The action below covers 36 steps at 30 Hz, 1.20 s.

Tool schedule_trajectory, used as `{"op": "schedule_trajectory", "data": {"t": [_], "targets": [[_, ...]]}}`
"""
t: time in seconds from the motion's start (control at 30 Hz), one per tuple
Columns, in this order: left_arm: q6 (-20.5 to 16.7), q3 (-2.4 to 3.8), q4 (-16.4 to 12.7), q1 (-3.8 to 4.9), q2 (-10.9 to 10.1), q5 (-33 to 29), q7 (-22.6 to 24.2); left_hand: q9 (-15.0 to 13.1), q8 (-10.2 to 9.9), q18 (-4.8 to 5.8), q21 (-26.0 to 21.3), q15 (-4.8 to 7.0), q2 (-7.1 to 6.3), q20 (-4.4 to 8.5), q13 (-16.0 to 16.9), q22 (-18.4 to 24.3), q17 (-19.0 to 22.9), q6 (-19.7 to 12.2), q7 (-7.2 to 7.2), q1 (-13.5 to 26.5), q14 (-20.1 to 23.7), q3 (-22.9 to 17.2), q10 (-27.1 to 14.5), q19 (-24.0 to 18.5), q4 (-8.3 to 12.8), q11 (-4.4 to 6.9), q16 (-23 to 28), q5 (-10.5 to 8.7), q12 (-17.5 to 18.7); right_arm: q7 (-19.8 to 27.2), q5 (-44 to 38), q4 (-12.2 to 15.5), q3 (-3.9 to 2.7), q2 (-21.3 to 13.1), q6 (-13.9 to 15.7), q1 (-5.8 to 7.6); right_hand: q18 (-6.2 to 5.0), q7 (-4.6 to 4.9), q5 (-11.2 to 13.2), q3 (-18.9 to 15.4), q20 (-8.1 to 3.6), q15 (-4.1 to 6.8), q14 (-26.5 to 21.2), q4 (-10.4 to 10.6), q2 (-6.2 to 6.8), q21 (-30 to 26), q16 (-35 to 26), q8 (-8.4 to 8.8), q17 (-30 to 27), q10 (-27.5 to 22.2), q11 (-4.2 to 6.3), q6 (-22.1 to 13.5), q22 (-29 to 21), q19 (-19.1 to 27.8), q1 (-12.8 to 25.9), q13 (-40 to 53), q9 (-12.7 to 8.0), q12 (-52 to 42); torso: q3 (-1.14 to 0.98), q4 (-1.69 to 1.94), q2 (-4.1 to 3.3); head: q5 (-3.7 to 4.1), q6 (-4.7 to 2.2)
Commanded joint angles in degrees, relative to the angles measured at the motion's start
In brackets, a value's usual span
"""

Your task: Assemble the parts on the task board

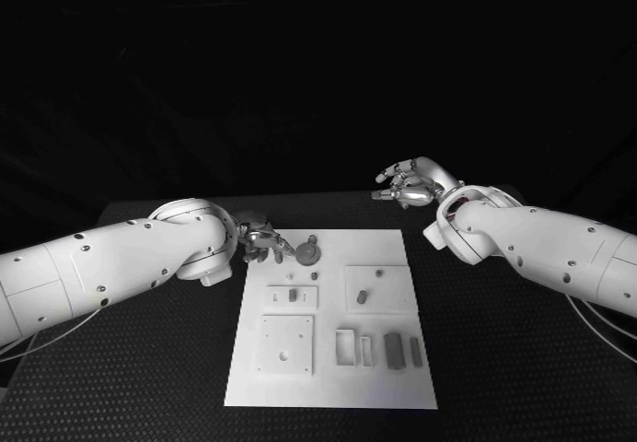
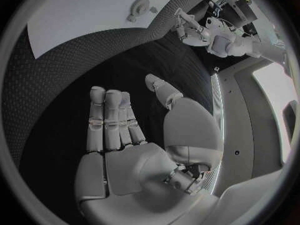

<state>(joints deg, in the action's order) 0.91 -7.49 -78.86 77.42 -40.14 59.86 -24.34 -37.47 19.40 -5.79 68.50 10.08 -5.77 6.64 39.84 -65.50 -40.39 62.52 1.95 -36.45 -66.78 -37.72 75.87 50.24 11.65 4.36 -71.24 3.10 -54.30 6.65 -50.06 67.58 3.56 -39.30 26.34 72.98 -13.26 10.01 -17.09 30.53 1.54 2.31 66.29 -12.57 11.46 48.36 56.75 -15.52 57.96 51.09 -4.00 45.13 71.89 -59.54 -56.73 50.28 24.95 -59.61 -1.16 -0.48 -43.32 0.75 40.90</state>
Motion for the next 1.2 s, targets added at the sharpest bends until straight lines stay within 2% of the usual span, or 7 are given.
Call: {"op": "schedule_trajectory", "data": {"t": [0.03,0.23,0.43,0.53,0.77,0.97,1.2], "targets": [[-0.5,-0.03,2.6,0.36,1.0,-1.3,1.6,0.3,-0.9,0.73,-0.8,-0.59,0.18,7.55,-0.9,0.8,1.0,-1.9,0.80,-1.4,0.6,0.6,-0.7,-0.6,0.3,-0.64,1.3,-0.30,1.4,0.3,-0.1,0.0,-0.03,0.0,-0.4,-0.03,-1.74,0.37,-0.4,0.0,0.39,0.00,-0.5,-0.4,-0.21,-0.2,0.4,-0.17,-0.1,-0.3,0.06,0.0,0.1,0.1,0.2,0.0,-0.1,-0.2,0.00,-0.12,-0.05,-0.13,-0.19],[0.8,0.02,8.5,0.49,4.0,1.6,2.3,0.2,-1.1,1.31,-1.8,-1.18,-0.85,7.15,-2.0,1.8,2.1,-2.6,1.16,-1.3,1.0,1.6,-1.2,-1.3,-1.0,-1.04,2.9,-0.33,3.2,0.4,-0.1,-0.2,-0.03,0.2,-0.4,-0.03,-1.74,0.37,-0.4,0.0,0.39,0.00,-0.5,-0.4,-0.21,-0.2,0.4,-0.17,-0.1,-0.3,0.05,0.0,0.1,0.1,0.2,0.0,-0.1,-0.2,0.05,-0.22,-0.12,-0.13,-0.31],[2.8,0.06,15.2,0.46,7.7,3.9,2.5,0.1,-1.3,1.37,-2.0,-1.26,-1.90,7.17,-2.3,2.2,2.4,-3.0,1.26,-1.1,0.8,1.8,-0.9,-1.3,-2.6,-1.12,3.1,-0.33,3.6,0.4,-0.1,-0.3,-0.03,0.4,-0.4,-0.10,-1.74,0.37,-0.5,0.0,0.39,-0.01,-0.5,-0.3,-0.23,-0.2,0.4,-0.17,-0.1,-0.3,0.05,-0.1,0.1,0.1,0.2,-0.1,-0.1,-0.3,0.11,-0.40,-0.23,-0.20,-0.49],[3.0,0.06,17.5,0.42,8.9,4.4,2.6,0.2,-1.6,1.39,-2.0,-1.34,-2.12,7.18,-2.4,2.4,2.5,-3.8,1.44,-1.1,0.9,1.8,-0.9,-1.3,-3.1,-1.29,3.2,-0.32,3.8,0.4,-0.1,-0.3,-0.03,0.5,-0.4,-0.11,-1.74,0.38,-0.5,0.0,0.39,-0.01,-0.5,-0.3,-0.24,-0.2,0.4,-0.17,-0.1,-0.3,0.05,-0.1,0.1,0.1,0.2,-0.1,-0.1,-0.3,0.10,-0.45,-0.26,-0.13,-0.55],[4.0,0.05,20.4,0.28,10.3,6.7,2.4,-0.1,-1.5,1.45,-2.0,-1.44,-2.50,7.15,-2.4,2.6,2.6,-4.0,1.52,-0.8,0.9,2.1,-0.9,-1.4,-4.2,-1.37,3.2,-0.33,3.9,0.4,-0.1,-0.2,-0.03,0.4,-0.4,-0.11,-1.74,0.38,-0.5,0.0,0.39,-0.01,-0.5,-0.3,-0.26,-0.3,0.4,-0.17,-0.1,-0.3,0.05,-0.1,0.1,0.1,0.2,-0.1,-0.1,-0.3,0.17,-0.83,-0.54,-0.24,-0.75],[6.7,0.02,21.6,-0.08,11.2,6.7,2.2,-0.3,-1.3,1.44,-1.9,-1.42,-2.81,7.17,-2.4,2.7,2.6,-4.0,1.49,-0.3,0.8,2.2,-0.8,-1.5,-5.6,-1.34,3.1,-0.33,3.9,0.4,-0.1,0.0,-0.03,0.4,-0.4,-0.11,-1.74,0.38,-0.5,0.0,0.39,-0.01,-0.5,-0.3,-0.26,-0.3,0.4,-0.17,-0.1,-0.3,0.05,-0.1,0.1,0.1,0.2,-0.2,-0.1,-0.3,0.13,-0.74,-0.50,-0.20,-0.66],[7.7,-0.03,23.7,-0.51,12.3,6.4,2.5,-0.5,-1.3,1.44,-1.8,-1.44,-2.67,7.17,-2.4,2.8,2.6,-4.1,1.52,0.2,1.0,2.4,-0.8,-1.7,-6.5,-1.39,3.1,-0.33,3.9,0.4,-0.1,0.0,-0.03,0.4,-0.4,-0.11,-1.74,0.38,-0.5,0.0,0.39,-0.01,-0.5,-0.3,-0.26,-0.3,0.5,-0.18,-0.2,-0.3,0.04,-0.1,0.2,0.1,0.2,-0.2,-0.1,-0.4,0.17,-0.74,-0.48,-0.19,-0.58]]}}
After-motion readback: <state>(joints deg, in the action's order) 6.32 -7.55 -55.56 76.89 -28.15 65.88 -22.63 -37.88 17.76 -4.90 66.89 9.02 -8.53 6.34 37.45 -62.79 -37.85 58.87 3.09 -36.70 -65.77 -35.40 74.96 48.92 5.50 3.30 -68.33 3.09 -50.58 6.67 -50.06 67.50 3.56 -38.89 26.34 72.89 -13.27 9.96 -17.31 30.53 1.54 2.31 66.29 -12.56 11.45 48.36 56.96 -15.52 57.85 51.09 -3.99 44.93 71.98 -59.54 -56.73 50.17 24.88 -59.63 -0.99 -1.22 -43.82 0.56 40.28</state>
